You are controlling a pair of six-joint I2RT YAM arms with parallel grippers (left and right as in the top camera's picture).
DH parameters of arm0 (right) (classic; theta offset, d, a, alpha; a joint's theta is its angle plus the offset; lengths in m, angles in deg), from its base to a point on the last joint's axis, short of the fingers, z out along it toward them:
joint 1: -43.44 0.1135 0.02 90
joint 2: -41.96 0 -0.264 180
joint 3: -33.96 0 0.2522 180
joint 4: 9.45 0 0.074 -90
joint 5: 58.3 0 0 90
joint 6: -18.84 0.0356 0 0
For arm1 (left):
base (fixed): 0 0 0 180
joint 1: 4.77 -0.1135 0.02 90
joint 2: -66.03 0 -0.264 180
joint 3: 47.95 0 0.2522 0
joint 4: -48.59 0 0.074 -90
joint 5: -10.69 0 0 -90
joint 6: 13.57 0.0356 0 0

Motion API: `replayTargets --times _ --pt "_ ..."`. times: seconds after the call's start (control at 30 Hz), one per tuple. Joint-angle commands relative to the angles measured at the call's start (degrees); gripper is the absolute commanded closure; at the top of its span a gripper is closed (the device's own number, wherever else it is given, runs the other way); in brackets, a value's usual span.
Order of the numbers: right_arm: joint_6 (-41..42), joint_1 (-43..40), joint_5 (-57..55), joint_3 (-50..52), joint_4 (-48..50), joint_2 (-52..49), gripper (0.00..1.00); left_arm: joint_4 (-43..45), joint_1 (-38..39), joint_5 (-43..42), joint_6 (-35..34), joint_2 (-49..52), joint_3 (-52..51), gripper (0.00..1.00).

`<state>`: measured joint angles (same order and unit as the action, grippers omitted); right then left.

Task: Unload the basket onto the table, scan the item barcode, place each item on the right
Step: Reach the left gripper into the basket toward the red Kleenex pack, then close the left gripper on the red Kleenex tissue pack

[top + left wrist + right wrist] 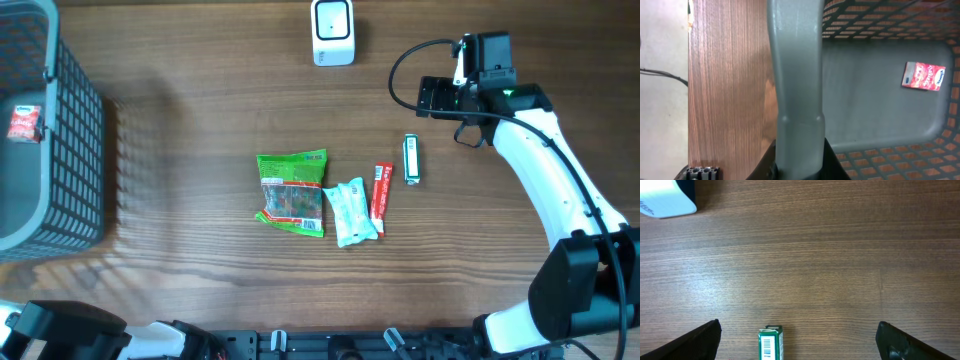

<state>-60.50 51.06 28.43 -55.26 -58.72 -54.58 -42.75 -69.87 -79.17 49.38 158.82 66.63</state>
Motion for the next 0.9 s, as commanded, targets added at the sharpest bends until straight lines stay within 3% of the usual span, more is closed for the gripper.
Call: replayTargets --times 0.0,0.27,0.37,0.43,0.47,0.57,0.73,0.87 --pt "0.3 0.1 -0.8 -0.3 0.1 -0.7 0.0 -1.6 1.4 -2.7 6.4 0.7 -0.4 0.96" --pt "0.2 0.1 -0.8 -0.3 0.1 -0.7 0.0 -3.2 3.6 -2.5 10.1 0.6 -0.4 0.96" --pt "0.2 0.1 -0.8 -0.3 0.1 -0.7 0.01 -3.5 3.6 -2.5 9.9 0.6 -0.3 0.75" --pt "0.2 0.1 -0.8 -0.3 0.1 -0.7 0.0 -3.5 3.6 -2.5 9.8 0.5 -0.3 0.29" --pt "0.2 0.1 -0.8 -0.3 0.1 -0.7 0.0 -3.7 3.6 -2.5 8.5 0.2 -0.2 0.01" --pt "0.3 0.1 -0.8 -0.3 0.1 -0.7 0.0 -4.1 3.6 -2.5 8.1 -0.5 2.8 0.0" --pt "0.3 0.1 -0.8 -0.3 0.1 -0.7 0.0 -7.5 5.5 -7.7 6.8 -0.5 22.8 0.01" --pt "0.2 0.1 -0.8 -0.3 0.1 -0.7 0.0 -0.3 13.3 -7.8 7.6 -0.1 28.8 0.05"
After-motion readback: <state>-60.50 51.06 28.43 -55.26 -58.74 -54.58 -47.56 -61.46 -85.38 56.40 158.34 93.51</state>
